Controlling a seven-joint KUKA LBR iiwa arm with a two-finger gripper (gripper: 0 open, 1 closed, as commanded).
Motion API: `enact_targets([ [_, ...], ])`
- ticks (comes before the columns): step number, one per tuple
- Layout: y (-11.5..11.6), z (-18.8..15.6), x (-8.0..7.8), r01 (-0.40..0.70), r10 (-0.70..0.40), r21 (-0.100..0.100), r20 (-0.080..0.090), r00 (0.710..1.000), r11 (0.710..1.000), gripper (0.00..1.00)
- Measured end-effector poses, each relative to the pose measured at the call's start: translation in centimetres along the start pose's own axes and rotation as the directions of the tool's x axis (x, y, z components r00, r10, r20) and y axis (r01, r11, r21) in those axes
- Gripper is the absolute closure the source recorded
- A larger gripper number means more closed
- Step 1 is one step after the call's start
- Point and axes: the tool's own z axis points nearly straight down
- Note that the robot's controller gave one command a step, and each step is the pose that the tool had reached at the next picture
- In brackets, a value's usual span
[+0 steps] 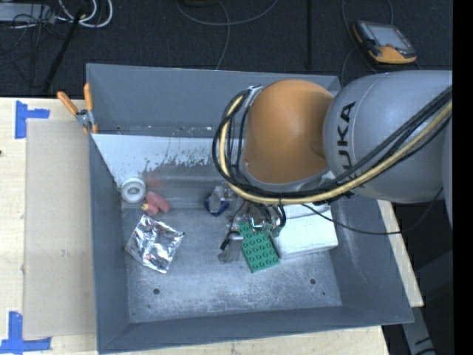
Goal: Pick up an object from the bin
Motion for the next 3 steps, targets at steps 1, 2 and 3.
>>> enact_targets([
  [1,7.8,13.6,1.9,0.011,-0.011,0.000,0.000,1.000,1.000,0.00],
  [2,12.5,10.0,2.9,-0.073,0.073,-0.004,0.010,0.997,0.997,0.00],
  [3,10.1,10.1,0.6,-0.533,0.533,-0.004,0.007,0.846,0.846,0.00],
])
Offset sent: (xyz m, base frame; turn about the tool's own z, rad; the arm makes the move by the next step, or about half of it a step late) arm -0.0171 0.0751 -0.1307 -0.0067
